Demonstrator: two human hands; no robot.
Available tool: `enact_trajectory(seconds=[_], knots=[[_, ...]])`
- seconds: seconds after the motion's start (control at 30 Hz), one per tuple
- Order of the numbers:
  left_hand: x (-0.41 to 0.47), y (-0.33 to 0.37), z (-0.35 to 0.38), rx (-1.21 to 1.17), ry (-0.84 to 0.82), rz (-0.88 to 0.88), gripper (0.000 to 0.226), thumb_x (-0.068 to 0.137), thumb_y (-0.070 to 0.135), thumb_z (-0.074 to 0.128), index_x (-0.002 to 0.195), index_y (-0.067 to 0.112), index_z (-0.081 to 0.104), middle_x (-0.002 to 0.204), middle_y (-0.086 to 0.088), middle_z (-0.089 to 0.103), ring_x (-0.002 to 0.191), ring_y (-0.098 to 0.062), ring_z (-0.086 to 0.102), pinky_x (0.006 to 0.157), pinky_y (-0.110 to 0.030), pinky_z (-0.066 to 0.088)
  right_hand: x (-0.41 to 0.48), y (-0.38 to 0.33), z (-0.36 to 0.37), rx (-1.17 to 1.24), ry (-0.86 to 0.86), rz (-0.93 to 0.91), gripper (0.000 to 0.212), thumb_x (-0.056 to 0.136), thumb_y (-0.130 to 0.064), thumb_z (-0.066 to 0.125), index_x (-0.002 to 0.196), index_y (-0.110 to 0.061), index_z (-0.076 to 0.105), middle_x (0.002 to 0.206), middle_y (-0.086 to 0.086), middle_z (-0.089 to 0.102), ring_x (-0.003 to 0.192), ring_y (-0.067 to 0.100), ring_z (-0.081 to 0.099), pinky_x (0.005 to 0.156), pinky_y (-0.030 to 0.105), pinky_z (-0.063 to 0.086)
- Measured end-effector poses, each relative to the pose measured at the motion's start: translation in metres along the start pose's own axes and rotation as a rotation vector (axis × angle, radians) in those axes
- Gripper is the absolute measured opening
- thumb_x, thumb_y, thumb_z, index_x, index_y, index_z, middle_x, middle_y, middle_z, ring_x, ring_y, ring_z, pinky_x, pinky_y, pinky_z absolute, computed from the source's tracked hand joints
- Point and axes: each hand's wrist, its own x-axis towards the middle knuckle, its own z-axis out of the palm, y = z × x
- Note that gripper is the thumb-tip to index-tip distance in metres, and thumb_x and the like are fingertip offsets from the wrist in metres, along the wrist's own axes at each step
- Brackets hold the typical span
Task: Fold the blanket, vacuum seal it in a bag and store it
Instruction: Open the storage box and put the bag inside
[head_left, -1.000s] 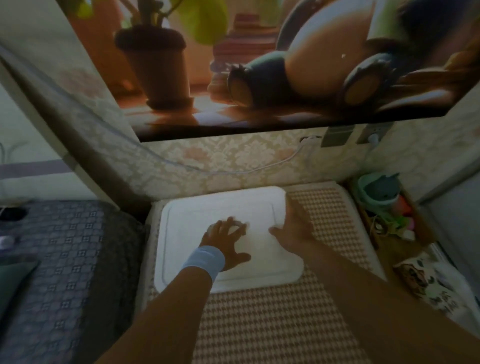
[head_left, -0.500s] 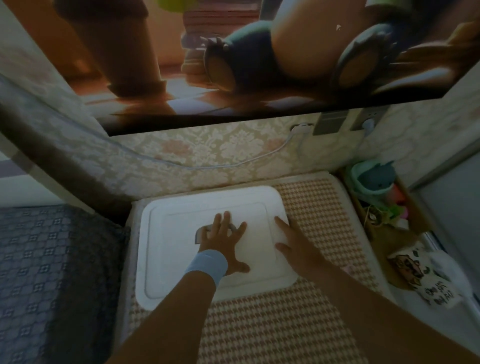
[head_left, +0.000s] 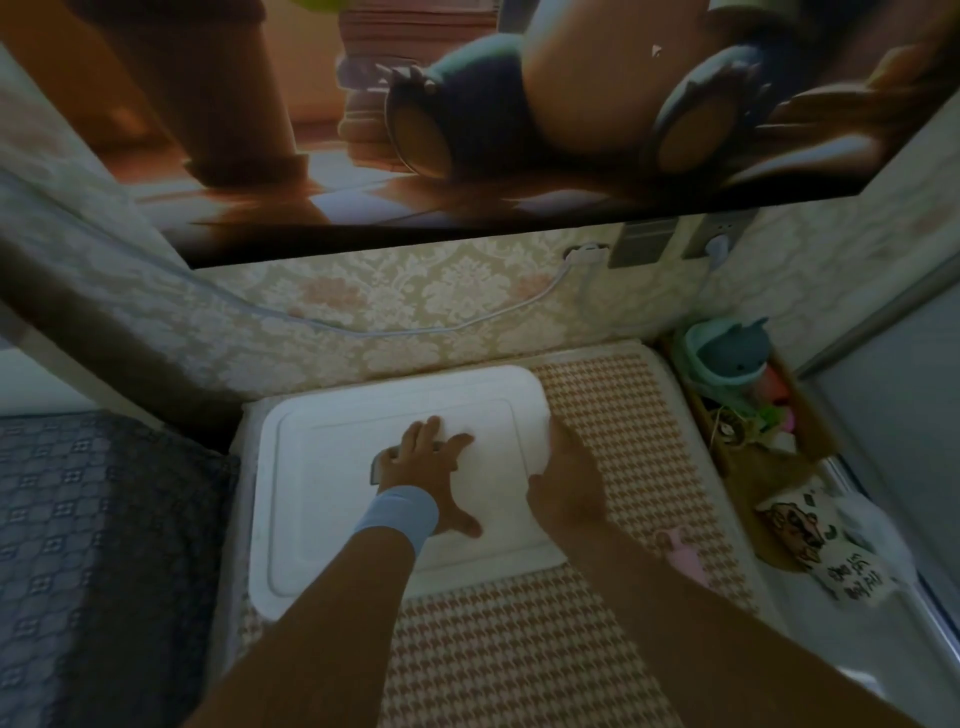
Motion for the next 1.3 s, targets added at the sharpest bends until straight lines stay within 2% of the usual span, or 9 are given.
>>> enact_trajectory(seconds=[0.27, 0.37, 0.43, 0.57, 0.77, 0.93, 1.03, 1.17, 1.3], knots=[[-0.005, -0.009, -0.002, -0.081, 0.02, 0.054, 0.099, 0.068, 0.065, 0.07, 0.148, 0.048, 0.014, 0.16, 0.005, -0.008, 0.148, -0.022, -0.004, 0.117, -0.049, 0.019, -0.006, -0.016, -0.005, -0.277, -0.046, -0.089, 0.083, 0.091, -0.013, 0.056, 0.158, -0.016, 0.008, 0.163, 0.011, 0.015, 0.143, 0.031, 0.031, 0.118, 0.041, 0.025], [-0.012, -0.026, 0.001, -0.159, 0.081, 0.103, 0.079, 0.084, 0.048, 0.064, 0.148, 0.043, 0.018, 0.161, 0.007, -0.002, 0.148, -0.019, 0.0, 0.117, -0.044, 0.019, -0.017, -0.032, 0.003, -0.547, -0.04, -0.248, 0.078, 0.096, -0.033, 0.048, 0.158, -0.019, 0.003, 0.164, 0.018, -0.007, 0.15, 0.039, 0.005, 0.12, 0.057, 0.003], [-0.021, -0.044, 0.009, -0.131, 0.129, 0.071, 0.07, 0.092, 0.04, 0.054, 0.15, 0.041, 0.013, 0.161, 0.005, -0.003, 0.148, -0.02, -0.001, 0.117, -0.044, 0.015, -0.023, -0.05, 0.015, -0.514, -0.1, -0.412, 0.078, 0.097, -0.045, 0.046, 0.158, -0.025, 0.003, 0.163, 0.014, -0.018, 0.15, 0.036, -0.014, 0.118, 0.062, -0.009], [-0.044, -0.105, 0.032, -0.103, 0.17, -0.16, 0.063, 0.101, 0.035, 0.037, 0.152, 0.038, 0.0, 0.16, 0.004, -0.016, 0.148, -0.022, -0.013, 0.119, -0.045, 0.004, -0.031, -0.103, 0.051, -0.401, -0.357, -0.596, 0.101, 0.084, -0.059, 0.064, 0.156, -0.04, -0.004, 0.16, 0.003, -0.031, 0.148, 0.03, -0.026, 0.115, 0.067, -0.004], [-0.056, -0.159, 0.046, -0.758, 0.169, -0.539, 0.103, 0.086, 0.045, 0.065, 0.152, 0.03, -0.013, 0.161, -0.002, -0.011, 0.148, -0.027, 0.0, 0.117, -0.046, 0.018, -0.031, -0.133, 0.088, -0.665, -0.55, -0.623, 0.122, 0.068, -0.071, 0.072, 0.153, -0.045, -0.01, 0.159, 0.004, -0.034, 0.146, 0.033, -0.03, 0.105, 0.08, -0.002], [-0.058, -0.175, 0.044, -1.173, 0.248, -0.582, 0.095, 0.081, 0.021, 0.076, 0.154, 0.021, 0.014, 0.155, -0.006, 0.029, 0.139, -0.031, 0.034, 0.111, -0.044, 0.034, -0.027, -0.135, 0.091, -0.706, -0.572, -0.577, 0.126, 0.062, -0.075, 0.074, 0.151, -0.049, -0.011, 0.158, 0.001, -0.035, 0.146, 0.031, -0.031, 0.106, 0.079, -0.004], [-0.064, -0.181, 0.04, -1.137, 0.318, -0.612, 0.076, 0.081, 0.013, 0.074, 0.147, 0.013, 0.036, 0.14, -0.007, 0.051, 0.124, -0.031, 0.052, 0.103, -0.039, 0.042, -0.028, -0.137, 0.091, -0.729, -0.573, -0.56, 0.127, 0.061, -0.075, 0.074, 0.151, -0.049, -0.012, 0.158, 0.001, -0.035, 0.145, 0.031, -0.032, 0.105, 0.079, -0.003], [-0.068, -0.186, 0.036, -0.914, 0.238, -0.531, 0.064, 0.086, 0.016, 0.069, 0.144, 0.02, 0.043, 0.141, -0.006, 0.051, 0.124, -0.03, 0.052, 0.104, -0.037, 0.042, -0.03, -0.14, 0.094, -0.738, -0.565, -0.543, 0.128, 0.059, -0.076, 0.074, 0.151, -0.05, -0.012, 0.158, 0.001, -0.036, 0.145, 0.031, -0.033, 0.106, 0.079, -0.003], [-0.065, -0.18, 0.038, -0.758, 0.325, -0.492, 0.047, 0.089, 0.006, 0.052, 0.133, 0.021, 0.055, 0.123, -0.013, 0.062, 0.106, -0.036, 0.06, 0.092, -0.04, 0.052, -0.03, -0.141, 0.095, -0.744, -0.568, -0.537, 0.128, 0.06, -0.076, 0.074, 0.151, -0.049, -0.012, 0.158, 0.0, -0.036, 0.145, 0.031, -0.033, 0.106, 0.079, -0.001]])
